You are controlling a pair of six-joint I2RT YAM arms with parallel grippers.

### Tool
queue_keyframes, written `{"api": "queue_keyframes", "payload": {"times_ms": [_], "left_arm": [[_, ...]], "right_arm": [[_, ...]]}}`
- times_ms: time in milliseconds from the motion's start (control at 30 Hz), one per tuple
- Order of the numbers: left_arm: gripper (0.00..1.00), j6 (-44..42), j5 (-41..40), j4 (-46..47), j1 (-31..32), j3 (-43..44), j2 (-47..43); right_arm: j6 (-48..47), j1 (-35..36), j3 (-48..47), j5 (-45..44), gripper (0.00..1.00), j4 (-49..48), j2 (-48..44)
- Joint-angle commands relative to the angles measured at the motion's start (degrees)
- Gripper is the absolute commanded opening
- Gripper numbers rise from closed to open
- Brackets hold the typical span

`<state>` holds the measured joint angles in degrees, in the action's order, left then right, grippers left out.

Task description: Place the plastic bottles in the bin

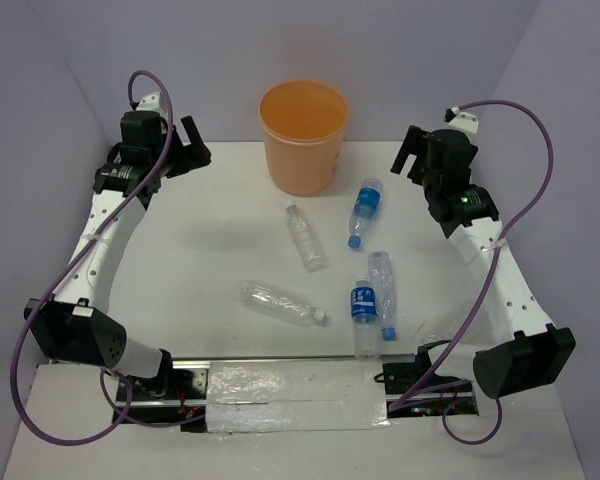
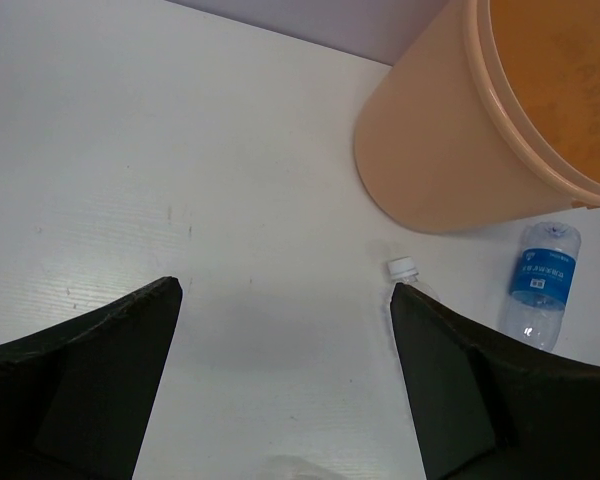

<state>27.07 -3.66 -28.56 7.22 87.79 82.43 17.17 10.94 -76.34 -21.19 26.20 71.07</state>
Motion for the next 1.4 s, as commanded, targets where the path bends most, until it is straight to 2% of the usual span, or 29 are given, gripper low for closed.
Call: {"api": "queue_keyframes", "payload": {"times_ms": [0,367,433,533,633,700,800,933,1133,1367], "left_arm": [[0.99,-1.1,1.4,2.1,-0.1,1.9,-0.6],[0.99,1.5,2.7,0.8,1.1,3.8,1.1],[0.99,1.7,2.7,-0.3,3.9,4.8,2.4],[0.99,3.4,-2.8,-2.5,10.3,6.5,5.9],[0.99,14.5,-5.3,-3.6,14.3,6.3,9.8],[0.99,19.7,-4.7,-1.4,17.0,4.2,12.9],[0.99,22.2,-7.1,0.8,21.1,2.6,14.4],[0.99,26.0,-7.8,7.1,23.6,-1.1,18.0],[0.98,27.9,-8.7,11.7,27.1,-0.5,26.3],[0.97,30.9,-12.4,11.8,28.9,2.1,34.1]], "right_arm": [[0.6,-0.3,0.0,-0.5,1.00,-1.7,-1.4],[0.2,-0.2,1.7,-3.7,1.00,-1.0,-2.7],[-0.3,-0.2,2.7,-4.0,1.00,-1.4,-3.7],[-0.6,-0.2,3.9,-4.9,1.00,-1.9,-4.9],[-0.7,-0.3,4.1,-4.7,1.00,-2.4,-5.9],[-0.2,-0.4,4.1,-4.3,1.00,-2.6,-6.6],[-0.6,-0.3,3.9,-2.6,1.00,-2.3,-7.0],[-1.9,-0.4,2.3,-1.0,1.00,-0.4,-6.7],[-2.9,-0.3,2.2,0.2,1.00,0.7,-8.0],[-3.1,-0.4,2.8,1.3,1.00,1.9,-9.3]]}}
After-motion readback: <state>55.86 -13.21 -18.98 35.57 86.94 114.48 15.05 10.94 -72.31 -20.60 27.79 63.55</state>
